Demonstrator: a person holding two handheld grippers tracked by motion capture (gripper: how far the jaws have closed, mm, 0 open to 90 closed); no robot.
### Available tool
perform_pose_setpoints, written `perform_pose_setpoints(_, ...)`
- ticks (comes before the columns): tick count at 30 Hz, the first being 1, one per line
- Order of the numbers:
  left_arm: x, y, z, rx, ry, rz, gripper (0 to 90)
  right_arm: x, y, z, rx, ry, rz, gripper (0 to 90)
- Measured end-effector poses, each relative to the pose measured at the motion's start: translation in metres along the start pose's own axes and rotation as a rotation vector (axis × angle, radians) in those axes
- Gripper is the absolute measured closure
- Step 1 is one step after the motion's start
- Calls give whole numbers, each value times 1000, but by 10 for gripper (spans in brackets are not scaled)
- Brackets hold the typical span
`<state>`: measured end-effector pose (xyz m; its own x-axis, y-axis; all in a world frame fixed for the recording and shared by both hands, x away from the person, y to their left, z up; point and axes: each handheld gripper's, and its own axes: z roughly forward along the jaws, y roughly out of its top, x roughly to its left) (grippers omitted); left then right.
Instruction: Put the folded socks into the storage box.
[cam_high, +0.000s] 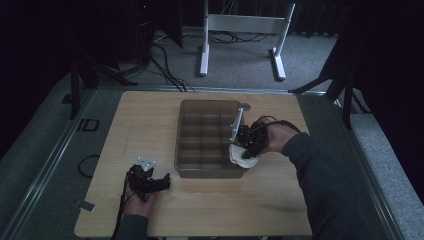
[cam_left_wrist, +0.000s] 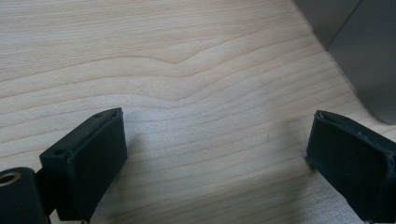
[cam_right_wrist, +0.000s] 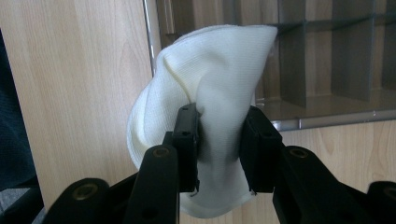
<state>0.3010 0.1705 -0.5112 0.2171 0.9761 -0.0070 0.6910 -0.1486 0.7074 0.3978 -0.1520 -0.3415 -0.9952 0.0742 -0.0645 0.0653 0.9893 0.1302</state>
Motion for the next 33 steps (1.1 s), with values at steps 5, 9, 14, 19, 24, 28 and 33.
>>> perform_pose_setpoints(5,0,0,0,0,0,-1,53,0,6,0,1,0,-2,697)
perform_pose_setpoints(9,0,0,0,1,0,0,53,0,11,2,0,2,-10,698)
perform_pose_setpoints(14,0,0,0,2,-1,0,53,0,18,4,1,6,-20,697)
perform_pose_setpoints(19,0,0,0,0,0,0,53,0,23,9,6,16,-19,697)
perform_pose_setpoints(24,0,0,0,0,-1,0,53,-1,25,14,24,22,-18,698)
perform_pose_setpoints(28,0,0,0,0,-1,0,53,-2,26,18,29,28,-16,697)
perform_pose_setpoints(33,0,0,0,0,-1,0,53,-2,28,25,56,33,-20,698)
